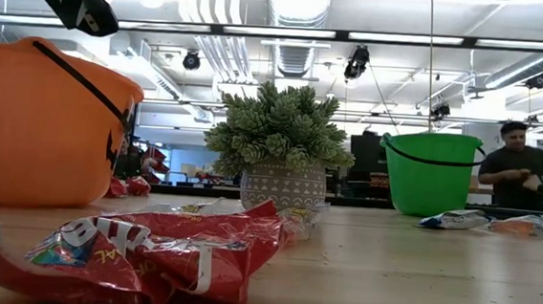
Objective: Sort candy
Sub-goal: Put the red candy into the green bucket
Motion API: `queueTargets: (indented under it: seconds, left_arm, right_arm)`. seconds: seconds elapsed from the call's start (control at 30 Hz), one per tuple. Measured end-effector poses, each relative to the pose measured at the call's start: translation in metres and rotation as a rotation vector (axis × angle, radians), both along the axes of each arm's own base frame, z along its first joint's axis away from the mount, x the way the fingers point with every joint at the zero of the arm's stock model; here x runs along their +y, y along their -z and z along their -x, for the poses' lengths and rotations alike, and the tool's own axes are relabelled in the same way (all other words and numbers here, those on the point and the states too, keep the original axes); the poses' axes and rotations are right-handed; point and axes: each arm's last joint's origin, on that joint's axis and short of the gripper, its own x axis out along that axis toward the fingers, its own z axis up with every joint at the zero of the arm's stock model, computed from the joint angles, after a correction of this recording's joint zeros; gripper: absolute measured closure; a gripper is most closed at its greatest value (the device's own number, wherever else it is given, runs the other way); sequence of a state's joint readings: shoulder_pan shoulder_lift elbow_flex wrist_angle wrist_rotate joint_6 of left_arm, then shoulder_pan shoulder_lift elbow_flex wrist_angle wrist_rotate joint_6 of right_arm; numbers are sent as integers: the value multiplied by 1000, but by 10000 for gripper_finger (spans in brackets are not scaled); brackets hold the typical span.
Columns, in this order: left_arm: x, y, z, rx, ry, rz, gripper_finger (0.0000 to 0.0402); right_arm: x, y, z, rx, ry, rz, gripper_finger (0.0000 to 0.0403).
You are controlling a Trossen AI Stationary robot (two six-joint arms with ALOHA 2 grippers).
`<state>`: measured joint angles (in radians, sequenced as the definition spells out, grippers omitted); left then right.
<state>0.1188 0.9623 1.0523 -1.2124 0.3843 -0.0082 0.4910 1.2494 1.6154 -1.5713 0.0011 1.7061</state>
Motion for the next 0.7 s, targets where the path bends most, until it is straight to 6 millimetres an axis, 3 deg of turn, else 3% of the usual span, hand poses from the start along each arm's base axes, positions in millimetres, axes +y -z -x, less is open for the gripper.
queueTargets:
  seconds: [0.5,0.7]
  left_arm:
    - [0,0,0,-9,21,-11,288]
    - [0,-1,1,-10,8,-6,288]
  right_arm:
    - [87,39,2,206,225,16,239]
    - [109,54,-2,248,213,19,239]
